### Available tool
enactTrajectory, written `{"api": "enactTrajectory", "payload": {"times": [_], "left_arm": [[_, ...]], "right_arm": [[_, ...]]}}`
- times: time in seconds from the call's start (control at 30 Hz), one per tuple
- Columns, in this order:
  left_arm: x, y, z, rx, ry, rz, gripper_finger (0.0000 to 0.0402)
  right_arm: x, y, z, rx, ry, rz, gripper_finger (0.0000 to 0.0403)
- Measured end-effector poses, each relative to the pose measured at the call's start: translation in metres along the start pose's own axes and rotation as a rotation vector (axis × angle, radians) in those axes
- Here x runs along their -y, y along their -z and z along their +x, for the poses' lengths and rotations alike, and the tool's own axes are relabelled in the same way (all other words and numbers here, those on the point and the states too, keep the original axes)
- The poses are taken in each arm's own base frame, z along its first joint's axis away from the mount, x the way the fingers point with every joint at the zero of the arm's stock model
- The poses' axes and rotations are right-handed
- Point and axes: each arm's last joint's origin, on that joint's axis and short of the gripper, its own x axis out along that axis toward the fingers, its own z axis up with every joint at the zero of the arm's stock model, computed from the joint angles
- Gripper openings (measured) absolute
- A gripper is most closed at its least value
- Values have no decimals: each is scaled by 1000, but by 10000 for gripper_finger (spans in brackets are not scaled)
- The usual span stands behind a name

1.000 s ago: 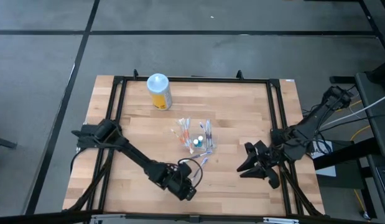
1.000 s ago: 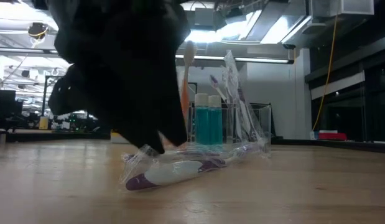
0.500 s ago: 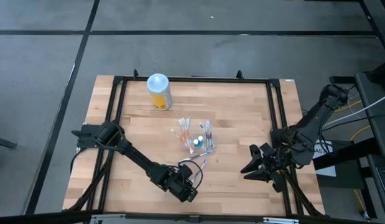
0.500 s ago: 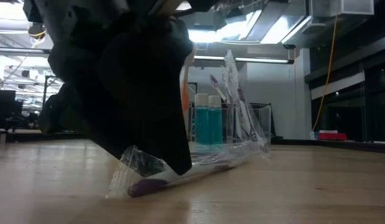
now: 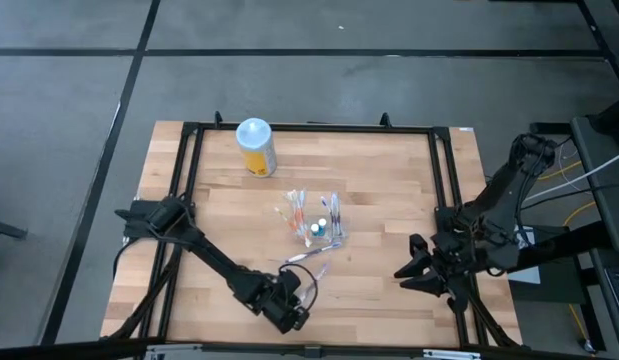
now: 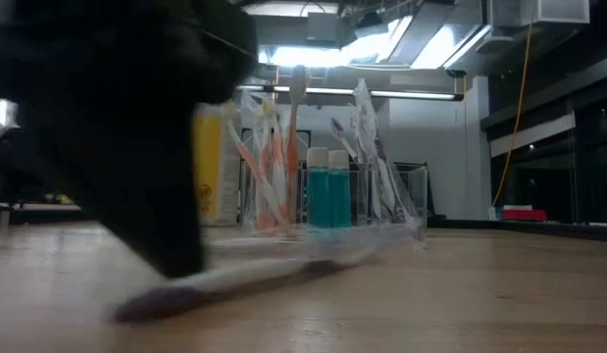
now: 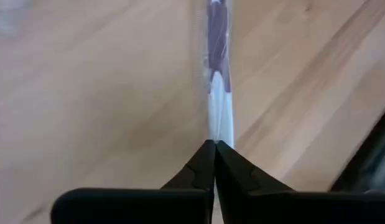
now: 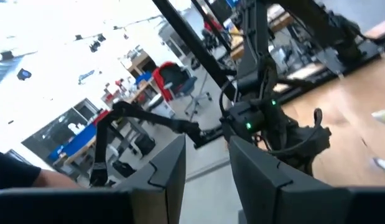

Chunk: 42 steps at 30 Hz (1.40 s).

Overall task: Pick & Place toothbrushing station
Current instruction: Put the white and violet toothbrush into the right compartment of the transparent organizer

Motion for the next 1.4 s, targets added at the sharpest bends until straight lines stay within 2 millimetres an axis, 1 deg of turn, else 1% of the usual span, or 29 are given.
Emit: {"api": "enactTrajectory", "payload": {"times": [0.1,0.23,0.33,0.43,0.5,0.57,0.7,0.8,0.9,1.03,1.23,1.4], "left_arm": [[3,5,-16,26,23,37,1],[15,9,-47,127,120,48,1],[21,16,-67,240,182,78,1],[32,22,-92,346,295,127,1],[39,26,-104,419,356,160,1],[43,27,-111,485,386,176,1],[51,25,-119,625,412,224,1],[55,18,-121,714,400,239,1],[58,9,-122,774,389,232,1],[63,1,-124,809,410,238,1],[69,-4,-129,816,476,270,1],[69,-5,-129,833,464,256,1]], "right_arm": [[-5,2,2,33,-15,-15,125],[-17,4,15,34,-15,-38,125],[-30,3,32,45,-6,-74,125],[-39,-2,51,71,17,-86,125],[-39,-5,65,92,45,-91,125],[-32,-5,77,105,86,-96,125],[-10,-8,98,98,138,-55,126],[0,-12,107,85,122,-15,126],[3,-16,110,82,104,-7,126],[4,-18,111,91,108,0,126],[10,-23,113,110,129,-4,142],[14,-26,115,103,126,1,155]]}}
